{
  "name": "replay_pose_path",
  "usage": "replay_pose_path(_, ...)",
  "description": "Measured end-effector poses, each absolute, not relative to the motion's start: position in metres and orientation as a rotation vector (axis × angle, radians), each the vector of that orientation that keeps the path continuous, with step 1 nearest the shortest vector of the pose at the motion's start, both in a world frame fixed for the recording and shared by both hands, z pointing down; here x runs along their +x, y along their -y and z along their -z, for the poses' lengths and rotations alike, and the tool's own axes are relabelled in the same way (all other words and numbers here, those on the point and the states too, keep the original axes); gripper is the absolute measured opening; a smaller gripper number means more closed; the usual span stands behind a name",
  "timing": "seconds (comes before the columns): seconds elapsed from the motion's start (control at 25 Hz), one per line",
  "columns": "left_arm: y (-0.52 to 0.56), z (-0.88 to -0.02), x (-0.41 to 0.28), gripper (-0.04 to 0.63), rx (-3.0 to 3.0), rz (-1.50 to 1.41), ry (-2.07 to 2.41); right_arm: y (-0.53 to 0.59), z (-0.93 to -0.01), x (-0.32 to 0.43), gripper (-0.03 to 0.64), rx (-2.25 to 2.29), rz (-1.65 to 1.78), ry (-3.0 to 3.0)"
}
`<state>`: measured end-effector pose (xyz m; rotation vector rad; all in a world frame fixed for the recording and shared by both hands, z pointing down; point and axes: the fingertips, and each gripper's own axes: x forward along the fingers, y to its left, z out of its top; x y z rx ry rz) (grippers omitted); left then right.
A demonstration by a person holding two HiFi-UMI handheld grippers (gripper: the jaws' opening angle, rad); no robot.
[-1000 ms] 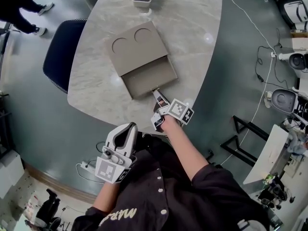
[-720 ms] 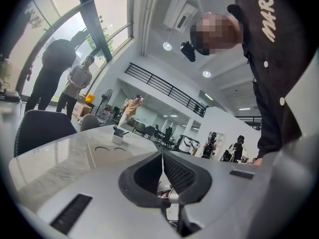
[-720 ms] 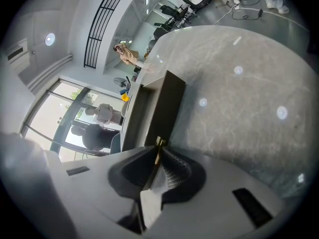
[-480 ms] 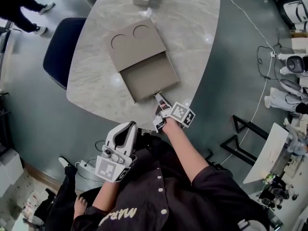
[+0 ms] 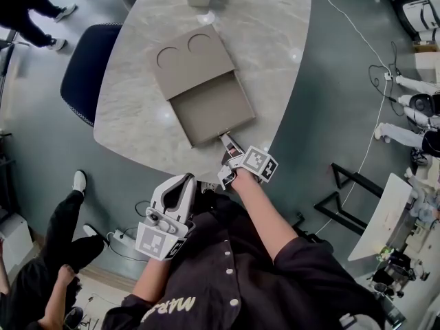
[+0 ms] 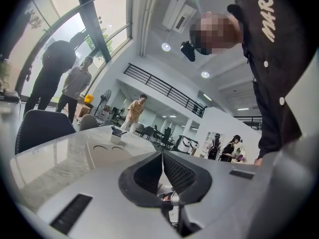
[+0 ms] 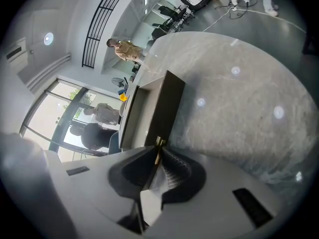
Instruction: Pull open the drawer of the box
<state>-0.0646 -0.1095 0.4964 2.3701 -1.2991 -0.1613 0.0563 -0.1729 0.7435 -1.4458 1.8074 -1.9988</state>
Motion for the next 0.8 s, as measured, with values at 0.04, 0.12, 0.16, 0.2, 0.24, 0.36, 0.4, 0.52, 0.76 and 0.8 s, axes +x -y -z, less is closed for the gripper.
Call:
replay_pose_path(0.04,0.109,-0.496,-0.064,0.018,2.370,0.162,1.300,0.173,-0.744,0.057,0.037,-1.448,2.000,-1.807)
replay_pose_path(0.12,0.109,-0.496,-0.064,0.018,2.371,0.163,1.301,0.173,-0.744,0.057,0.039,-1.457,2.000,-1.816)
replay_pose_path(0.16,0.108,-0.496,-0.064,0.018,2.372,0.164,1.302,0.173,-0.744,0.058,0.040,-1.469,1.997,-1.830)
replay_pose_path(0.2,0.108,-0.495,-0.064,0.018,2.374,0.166,1.303,0.174,-0.744,0.058,0.044,-1.487,1.993,-1.852)
replay_pose_path(0.24,0.108,-0.495,-0.064,0.018,2.375,0.168,1.304,0.174,-0.744,0.059,0.049,-1.509,1.986,-1.882)
replay_pose_path(0.36,0.108,-0.492,-0.066,0.018,2.382,0.171,1.306,0.174,-0.740,0.061,0.061,-1.561,1.972,-1.974)
replay_pose_path(0.4,0.108,-0.491,-0.067,0.018,2.385,0.171,1.307,0.174,-0.739,0.062,0.063,-1.568,1.971,-1.987)
replay_pose_path(0.52,0.109,-0.486,-0.066,0.018,2.401,0.178,1.313,0.176,-0.732,0.070,0.060,-1.592,1.946,-2.003)
replay_pose_path(0.76,0.118,-0.478,-0.068,0.018,2.410,0.120,1.368,0.193,-0.688,0.073,0.001,-1.571,1.763,-2.161)
replay_pose_path(0.8,0.120,-0.477,-0.069,0.018,2.403,0.107,1.383,0.196,-0.677,0.072,-0.002,-1.558,1.722,-2.191)
